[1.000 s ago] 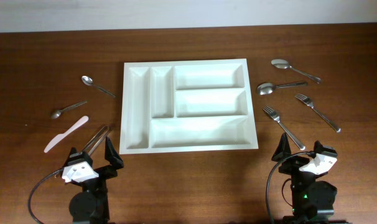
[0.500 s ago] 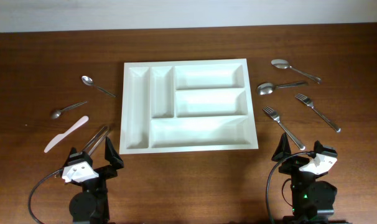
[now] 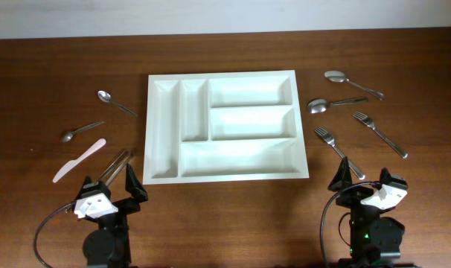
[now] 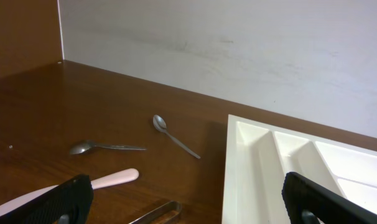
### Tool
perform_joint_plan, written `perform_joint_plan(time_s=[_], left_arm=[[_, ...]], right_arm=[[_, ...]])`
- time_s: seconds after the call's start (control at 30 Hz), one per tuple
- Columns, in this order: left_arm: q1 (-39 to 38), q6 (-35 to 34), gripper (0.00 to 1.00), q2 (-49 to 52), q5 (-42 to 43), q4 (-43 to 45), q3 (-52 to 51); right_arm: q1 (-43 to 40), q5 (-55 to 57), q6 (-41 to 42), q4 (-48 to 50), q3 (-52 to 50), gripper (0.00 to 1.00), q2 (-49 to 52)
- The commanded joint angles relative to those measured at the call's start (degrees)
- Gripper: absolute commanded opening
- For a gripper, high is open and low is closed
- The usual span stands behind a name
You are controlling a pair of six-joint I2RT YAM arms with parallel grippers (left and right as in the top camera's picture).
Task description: Pack container
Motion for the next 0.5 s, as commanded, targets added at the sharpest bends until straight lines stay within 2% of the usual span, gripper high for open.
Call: perform_joint_plan(time_s=[0.0,0.23,0.47], left_arm=[[0.33,0.72,0.99,-0.48,0.66,0.15,-0.70],[0.33,0.72,0.99,-0.48,0.66,0.13,-0.70],[0.33,0.72,0.99,-0.48,0.66,0.15,-0.70]], right_arm=[[0.22,-1.36,0.46,-3.13,5.44,0.99,-0.39],[0.22,-2.40,0.44,-17.99,24.83,0.99,7.43],[0.22,-5.53,-0.28,-43.28,53.92,0.99,29.22]])
